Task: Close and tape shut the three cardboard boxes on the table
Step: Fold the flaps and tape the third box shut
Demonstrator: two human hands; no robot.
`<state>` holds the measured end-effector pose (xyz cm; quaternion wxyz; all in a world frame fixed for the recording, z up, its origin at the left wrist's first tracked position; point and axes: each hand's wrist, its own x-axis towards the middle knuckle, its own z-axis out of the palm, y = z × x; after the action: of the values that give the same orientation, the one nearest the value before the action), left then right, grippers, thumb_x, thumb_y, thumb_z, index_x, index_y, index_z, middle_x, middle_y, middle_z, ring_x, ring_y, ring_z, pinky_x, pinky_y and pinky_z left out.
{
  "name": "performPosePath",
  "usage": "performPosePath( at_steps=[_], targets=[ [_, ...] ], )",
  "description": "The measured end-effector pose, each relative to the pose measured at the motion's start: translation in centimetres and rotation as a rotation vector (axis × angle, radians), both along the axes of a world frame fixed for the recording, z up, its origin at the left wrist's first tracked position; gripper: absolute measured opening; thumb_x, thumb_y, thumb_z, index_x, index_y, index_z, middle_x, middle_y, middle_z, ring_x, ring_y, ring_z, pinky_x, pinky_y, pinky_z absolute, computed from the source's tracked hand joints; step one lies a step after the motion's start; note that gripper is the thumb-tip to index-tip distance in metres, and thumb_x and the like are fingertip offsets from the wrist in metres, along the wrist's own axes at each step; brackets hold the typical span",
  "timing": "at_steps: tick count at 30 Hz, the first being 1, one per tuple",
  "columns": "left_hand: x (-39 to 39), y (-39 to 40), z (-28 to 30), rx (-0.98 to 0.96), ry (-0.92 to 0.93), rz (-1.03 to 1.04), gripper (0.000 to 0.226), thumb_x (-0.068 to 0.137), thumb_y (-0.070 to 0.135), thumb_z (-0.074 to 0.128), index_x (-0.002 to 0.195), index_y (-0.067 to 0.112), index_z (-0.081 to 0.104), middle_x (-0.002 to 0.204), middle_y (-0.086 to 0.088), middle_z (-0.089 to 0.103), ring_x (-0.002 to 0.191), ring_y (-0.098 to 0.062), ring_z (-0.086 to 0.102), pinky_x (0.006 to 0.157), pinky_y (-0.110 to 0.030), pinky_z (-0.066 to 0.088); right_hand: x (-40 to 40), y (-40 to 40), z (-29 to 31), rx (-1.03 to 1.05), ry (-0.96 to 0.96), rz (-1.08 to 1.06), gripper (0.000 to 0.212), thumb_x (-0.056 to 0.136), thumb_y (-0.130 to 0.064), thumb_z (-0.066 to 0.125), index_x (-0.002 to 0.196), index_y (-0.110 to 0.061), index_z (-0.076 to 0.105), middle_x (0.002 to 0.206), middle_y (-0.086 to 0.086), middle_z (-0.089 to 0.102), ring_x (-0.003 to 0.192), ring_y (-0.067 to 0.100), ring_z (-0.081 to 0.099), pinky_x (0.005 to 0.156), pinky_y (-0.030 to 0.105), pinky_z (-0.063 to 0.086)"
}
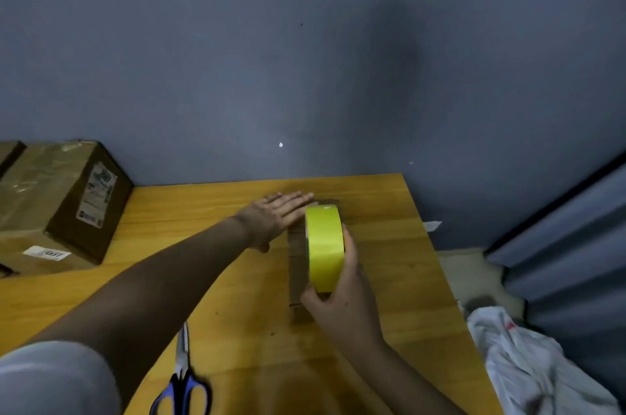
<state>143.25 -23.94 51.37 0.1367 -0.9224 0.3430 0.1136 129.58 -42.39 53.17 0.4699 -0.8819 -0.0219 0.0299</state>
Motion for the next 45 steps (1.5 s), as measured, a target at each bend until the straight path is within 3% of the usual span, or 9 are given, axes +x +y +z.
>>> performPosePath(
  at_steps=[7, 14, 19, 24, 29, 32, 35, 41, 45],
  targets=[
    [1.0, -1.0, -2.5, -0.192, 0.032, 0.121, 0.121, 0.078, 0.041, 0.074, 0.142, 0.021, -0.027, 0.161, -0.002, 0.0, 0.148, -0.015, 0.003, 0.119, -0.033, 0.017, 0.1, -0.3, -0.1, 0.022, -0.044, -0.052, 0.098, 0.077, -0.046, 0.072, 0.145, -0.048, 0.002, 0.14, -0.021, 0.036, 0.122, 0.001, 0.039, 0.097, 0.031, 0.047],
    [-0.2, -1.1, -2.0, -0.127, -0.125, 0.125, 0.099, 0.08, 0.053, 0.065, 0.153, 0.018, 0.009, 0.156, 0.0, 0.021, 0.14, -0.02, 0.026, 0.111, -0.033, 0.025, -0.1, -0.1, 0.1, -0.014, -0.064, -0.034, 0.092, 0.077, -0.038, 0.073, 0.136, -0.062, 0.007, 0.14, -0.024, 0.037, 0.122, -0.005, 0.037, 0.1, 0.032, 0.045],
    [-3.0, -1.9, -2.5, -0.108, -0.247, 0.362, 0.096, 0.081, 0.064, 0.055, 0.15, 0.01, 0.016, 0.144, -0.007, 0.035, 0.128, -0.026, 0.037, 0.104, -0.037, 0.031, 2.7, -3.7, 1.1, 0.023, 0.009, 0.053, 0.08, 0.076, -0.015, 0.071, 0.137, -0.046, 0.029, 0.134, -0.018, 0.042, 0.125, 0.009, 0.042, 0.1, 0.039, 0.045],
    [-4.2, -4.7, -2.5, -0.111, -0.227, 0.584, 0.095, 0.079, 0.063, 0.057, 0.146, 0.006, 0.019, 0.135, -0.01, 0.037, 0.122, -0.028, 0.039, 0.097, -0.038, 0.035, 6.8, -7.3, 2.2, 0.171, 0.11, 0.141, 0.06, 0.074, -0.02, 0.066, 0.12, -0.048, 0.04, 0.123, -0.009, 0.05, 0.113, 0.011, 0.053, 0.086, 0.035, 0.054],
    [-2.9, -2.6, -1.7, -0.275, -0.263, 0.452, 0.092, 0.066, 0.065, 0.067, 0.133, 0.007, 0.042, 0.127, -0.011, 0.047, 0.118, -0.031, 0.046, 0.098, -0.04, 0.037, 8.1, -8.9, 2.9, 0.228, 0.145, 0.18, 0.056, 0.071, -0.017, 0.061, 0.118, -0.043, 0.043, 0.114, -0.009, 0.053, 0.098, 0.002, 0.06, 0.07, 0.024, 0.054],
    [-1.3, -1.3, -1.1, -0.269, -0.074, 0.307, 0.123, 0.063, 0.063, 0.073, 0.152, 0.008, 0.008, 0.156, -0.011, 0.017, 0.144, -0.027, 0.018, 0.117, -0.041, 0.014, 8.2, -8.9, 2.7, 0.245, 0.149, 0.215, 0.056, 0.078, -0.005, 0.062, 0.118, -0.039, 0.043, 0.117, -0.002, 0.052, 0.101, 0.005, 0.059, 0.068, 0.021, 0.053],
    [0.9, -1.8, -0.6, -0.181, 0.07, 0.186, 0.136, 0.06, 0.064, 0.076, 0.152, 0.016, -0.012, 0.161, -0.002, -0.009, 0.148, -0.018, -0.005, 0.118, -0.035, -0.002, 8.1, -8.7, 2.7, 0.259, 0.127, 0.232, 0.053, 0.073, -0.013, 0.059, 0.119, -0.035, 0.044, 0.117, -0.002, 0.052, 0.101, 0.006, 0.059, 0.07, 0.024, 0.054],
    [1.9, -2.4, -1.1, -0.129, 0.109, 0.144, 0.129, 0.059, 0.071, 0.072, 0.152, 0.016, 0.002, 0.159, -0.002, 0.011, 0.146, -0.02, 0.01, 0.119, -0.036, 0.01, 8.6, -8.9, 2.5, 0.236, 0.099, 0.264, 0.054, 0.073, -0.018, 0.058, 0.121, -0.037, 0.044, 0.116, -0.005, 0.052, 0.103, 0.008, 0.059, 0.076, 0.03, 0.056],
    [1.7, -2.8, -1.7, -0.149, 0.135, 0.199, 0.129, 0.06, 0.067, 0.074, 0.152, 0.016, -0.001, 0.158, -0.004, 0.011, 0.145, -0.023, 0.009, 0.118, -0.037, 0.011, 8.8, -9.1, 2.5, 0.05, 0.036, 0.303, 0.06, 0.069, -0.034, 0.06, 0.126, -0.036, 0.042, 0.121, -0.009, 0.05, 0.109, 0.009, 0.054, 0.078, 0.029, 0.054]
  ],
)
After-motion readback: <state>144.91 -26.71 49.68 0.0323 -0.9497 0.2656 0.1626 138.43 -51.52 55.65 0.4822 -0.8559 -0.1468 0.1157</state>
